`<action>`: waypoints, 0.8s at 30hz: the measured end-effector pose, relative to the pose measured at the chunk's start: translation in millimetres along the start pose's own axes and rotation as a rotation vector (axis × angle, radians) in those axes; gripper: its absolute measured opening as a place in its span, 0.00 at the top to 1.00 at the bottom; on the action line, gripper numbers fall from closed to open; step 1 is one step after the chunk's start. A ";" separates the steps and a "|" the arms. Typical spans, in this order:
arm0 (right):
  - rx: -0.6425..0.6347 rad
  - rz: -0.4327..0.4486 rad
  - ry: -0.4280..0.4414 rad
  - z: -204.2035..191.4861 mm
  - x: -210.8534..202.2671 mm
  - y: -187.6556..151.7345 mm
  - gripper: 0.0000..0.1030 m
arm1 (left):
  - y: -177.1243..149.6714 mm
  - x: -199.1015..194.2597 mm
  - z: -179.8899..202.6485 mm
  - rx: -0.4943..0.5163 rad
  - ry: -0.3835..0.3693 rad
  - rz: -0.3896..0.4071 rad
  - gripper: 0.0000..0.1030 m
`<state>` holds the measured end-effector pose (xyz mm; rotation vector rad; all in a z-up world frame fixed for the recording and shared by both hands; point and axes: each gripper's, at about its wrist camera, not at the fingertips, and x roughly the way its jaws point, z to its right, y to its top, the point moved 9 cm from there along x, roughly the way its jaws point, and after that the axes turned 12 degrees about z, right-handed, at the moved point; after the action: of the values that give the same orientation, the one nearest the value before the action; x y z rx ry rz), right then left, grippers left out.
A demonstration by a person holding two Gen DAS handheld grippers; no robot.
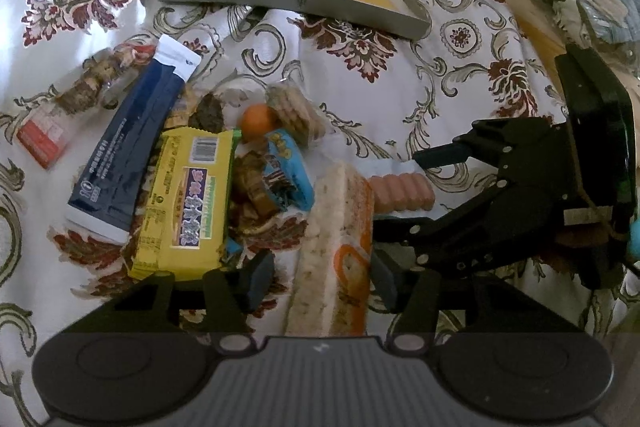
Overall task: Organize snacks
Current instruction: 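Grasp the beige rice-cake pack with the left tool while the right grasps the sausage pack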
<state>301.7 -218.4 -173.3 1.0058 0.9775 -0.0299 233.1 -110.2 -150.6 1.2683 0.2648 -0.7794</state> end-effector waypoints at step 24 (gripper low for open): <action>-0.079 0.037 -0.057 -19.1 -2.3 0.5 0.29 | -7.9 -0.9 7.1 0.086 0.005 0.028 0.60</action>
<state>287.7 -205.2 -174.5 0.9458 0.9013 0.0107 225.6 -117.1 -153.7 1.3525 0.2184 -0.7703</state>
